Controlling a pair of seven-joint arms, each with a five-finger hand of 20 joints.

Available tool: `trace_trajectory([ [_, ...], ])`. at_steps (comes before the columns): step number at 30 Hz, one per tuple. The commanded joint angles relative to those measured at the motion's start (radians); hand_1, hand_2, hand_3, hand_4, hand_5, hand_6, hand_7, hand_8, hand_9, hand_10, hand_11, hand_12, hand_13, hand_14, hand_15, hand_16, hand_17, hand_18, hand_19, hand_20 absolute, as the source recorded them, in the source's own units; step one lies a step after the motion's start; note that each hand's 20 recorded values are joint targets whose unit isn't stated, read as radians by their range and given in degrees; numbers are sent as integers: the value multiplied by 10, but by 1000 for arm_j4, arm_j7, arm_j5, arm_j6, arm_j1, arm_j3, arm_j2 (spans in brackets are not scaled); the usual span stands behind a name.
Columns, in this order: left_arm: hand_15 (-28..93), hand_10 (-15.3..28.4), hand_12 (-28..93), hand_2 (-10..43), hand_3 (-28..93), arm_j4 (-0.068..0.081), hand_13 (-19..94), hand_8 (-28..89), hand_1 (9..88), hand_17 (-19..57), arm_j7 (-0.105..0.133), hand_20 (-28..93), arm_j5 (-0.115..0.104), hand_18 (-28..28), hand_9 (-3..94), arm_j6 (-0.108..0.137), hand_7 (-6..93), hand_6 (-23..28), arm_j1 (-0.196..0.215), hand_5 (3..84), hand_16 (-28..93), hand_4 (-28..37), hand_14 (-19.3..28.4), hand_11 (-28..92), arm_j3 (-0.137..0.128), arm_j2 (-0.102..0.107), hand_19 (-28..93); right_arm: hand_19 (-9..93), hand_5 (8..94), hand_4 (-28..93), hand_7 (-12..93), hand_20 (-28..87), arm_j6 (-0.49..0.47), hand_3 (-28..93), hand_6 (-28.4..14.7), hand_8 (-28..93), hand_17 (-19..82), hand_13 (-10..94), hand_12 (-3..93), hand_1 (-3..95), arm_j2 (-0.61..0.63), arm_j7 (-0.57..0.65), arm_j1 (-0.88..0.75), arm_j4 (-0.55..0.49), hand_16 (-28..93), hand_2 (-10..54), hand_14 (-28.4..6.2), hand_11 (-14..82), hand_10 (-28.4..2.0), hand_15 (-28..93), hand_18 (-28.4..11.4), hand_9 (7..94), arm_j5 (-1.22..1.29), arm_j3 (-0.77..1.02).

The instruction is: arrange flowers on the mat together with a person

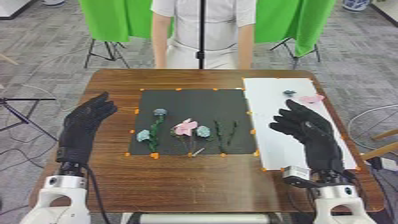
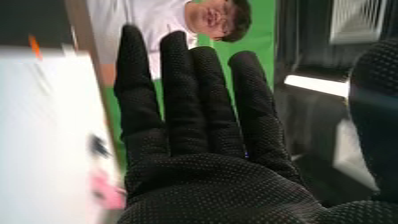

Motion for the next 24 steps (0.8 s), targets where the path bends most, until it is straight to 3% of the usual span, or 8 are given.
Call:
trace_trajectory([
  [1,181,123,160,1,644,-6,341,-55,251,43,-5,201,-13,144,408,40,125,27,19,415,49,-187,170,171,5,1,85,345,442,-159,119,468,54,700,-43,-58,445,599,212,248,245,329,217,-30,168,-95,-140,101,-185,172,-163,497,-513,84],
  [4,181,124,162,1,644,-9,341,-53,252,42,-5,201,-9,144,405,36,122,27,17,410,50,-188,170,169,8,-1,86,555,496,-178,135,442,76,670,-52,-55,514,725,205,314,336,436,306,17,206,-95,-123,139,-195,266,-142,575,-733,45],
  [6,183,124,163,1,644,-7,340,-52,252,42,-9,200,-10,144,405,36,121,26,14,409,51,-188,171,168,8,5,85,641,525,-174,138,413,-6,661,-48,-55,566,792,198,332,385,494,379,59,218,-95,-102,158,-185,300,-124,642,-833,23],
  [8,183,124,163,1,644,-9,339,-51,252,41,-7,200,-9,145,405,38,122,26,14,409,50,-189,172,167,7,7,85,706,550,-173,137,351,-12,647,-40,-59,627,862,188,345,427,509,450,123,225,-95,-79,168,-168,309,-97,704,-922,-18],
  [14,183,125,165,1,645,-15,339,-52,252,41,-6,199,-5,145,408,37,125,29,25,416,50,-190,171,168,8,0,85,779,564,-175,131,235,-111,646,-29,-65,700,936,166,385,493,551,678,337,243,-95,-52,159,-149,316,-57,769,-1050,-173],
  [24,184,125,164,3,642,-16,339,-52,253,40,4,199,-7,145,412,41,129,30,28,428,49,-189,171,170,7,3,87,818,568,-152,157,213,-197,658,-14,-65,718,937,182,423,475,480,856,571,208,-95,-37,186,-136,401,-48,820,-1220,-296],
])
